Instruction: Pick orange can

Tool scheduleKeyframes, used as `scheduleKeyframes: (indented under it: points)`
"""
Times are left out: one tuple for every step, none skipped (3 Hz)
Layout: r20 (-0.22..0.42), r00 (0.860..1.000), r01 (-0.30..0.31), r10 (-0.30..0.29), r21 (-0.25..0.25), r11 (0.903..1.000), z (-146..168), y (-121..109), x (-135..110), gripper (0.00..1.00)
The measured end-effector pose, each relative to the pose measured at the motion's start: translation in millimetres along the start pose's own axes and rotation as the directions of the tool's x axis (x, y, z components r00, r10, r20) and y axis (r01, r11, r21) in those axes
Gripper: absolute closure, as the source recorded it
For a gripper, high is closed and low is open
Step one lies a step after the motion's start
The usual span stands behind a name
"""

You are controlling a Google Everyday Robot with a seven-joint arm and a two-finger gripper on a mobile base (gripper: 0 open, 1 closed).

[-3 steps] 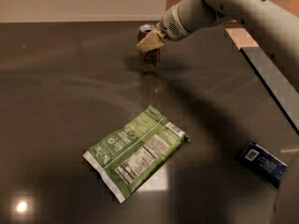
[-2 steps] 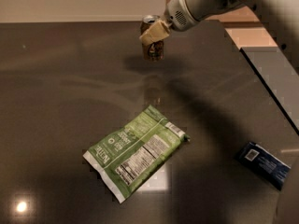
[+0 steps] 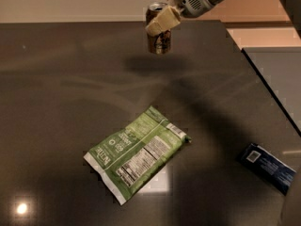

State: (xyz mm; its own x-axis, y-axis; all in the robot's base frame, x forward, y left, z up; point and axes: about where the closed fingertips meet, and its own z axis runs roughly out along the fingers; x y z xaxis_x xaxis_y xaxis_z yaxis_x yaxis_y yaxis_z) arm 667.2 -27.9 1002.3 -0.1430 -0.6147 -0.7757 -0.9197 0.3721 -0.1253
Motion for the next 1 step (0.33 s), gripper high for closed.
scheduleKeyframes:
  points:
    - [-0.002,1.000,0.001,-0.001,-0.005,1.0000,-0.4,1.2,-0.2,1.00]
